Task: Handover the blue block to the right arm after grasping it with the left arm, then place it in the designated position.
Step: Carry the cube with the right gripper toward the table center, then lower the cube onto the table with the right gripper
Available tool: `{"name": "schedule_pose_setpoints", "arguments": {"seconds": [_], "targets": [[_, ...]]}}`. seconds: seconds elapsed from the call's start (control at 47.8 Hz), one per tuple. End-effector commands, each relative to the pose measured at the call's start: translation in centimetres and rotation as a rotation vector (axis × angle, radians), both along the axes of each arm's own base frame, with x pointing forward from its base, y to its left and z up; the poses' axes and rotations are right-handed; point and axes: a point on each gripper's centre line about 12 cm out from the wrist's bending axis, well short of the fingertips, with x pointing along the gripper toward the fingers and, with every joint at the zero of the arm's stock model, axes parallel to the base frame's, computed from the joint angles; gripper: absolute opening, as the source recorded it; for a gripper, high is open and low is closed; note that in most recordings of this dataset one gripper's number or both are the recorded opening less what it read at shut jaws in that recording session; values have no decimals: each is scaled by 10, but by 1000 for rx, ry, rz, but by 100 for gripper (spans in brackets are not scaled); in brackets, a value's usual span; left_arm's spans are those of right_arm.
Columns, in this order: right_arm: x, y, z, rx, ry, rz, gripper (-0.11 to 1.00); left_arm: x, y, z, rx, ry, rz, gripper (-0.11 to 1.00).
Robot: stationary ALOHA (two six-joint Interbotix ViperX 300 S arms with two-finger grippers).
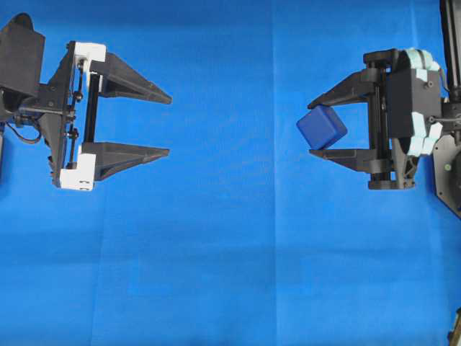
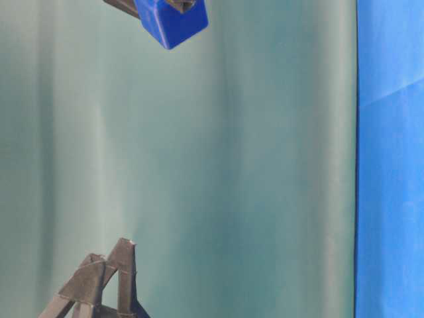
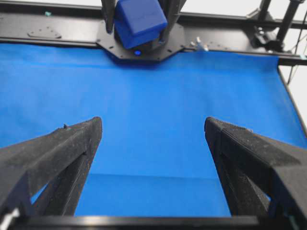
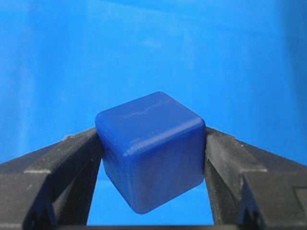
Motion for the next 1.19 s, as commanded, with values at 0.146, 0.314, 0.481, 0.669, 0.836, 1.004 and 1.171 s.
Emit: {"name": "schedule_pose_setpoints", "arguments": {"seconds": [0.146, 0.314, 0.481, 0.669, 0.836, 1.004, 1.171], "targets": [[2, 1, 9, 6, -29, 4, 48, 1, -1, 14, 2, -40, -4, 91], [6, 2, 1, 6, -11, 8, 48, 1, -1, 14, 4, -42, -3, 91], [21, 5, -13, 7, -8, 25, 48, 1, -1, 14, 2, -43, -4, 91], [46, 6, -39, 16, 9, 42, 48, 1, -1, 14, 5, -43, -4, 91], [71, 5, -62, 31, 7, 51, 48, 1, -1, 14, 4, -42, -4, 91], [96, 1, -85, 55, 14, 42, 48, 1, -1, 14, 11, -42, -5, 91], [120, -7, -113, 89, 30, 19, 48, 1, -1, 13, 16, -36, -5, 91]]}}
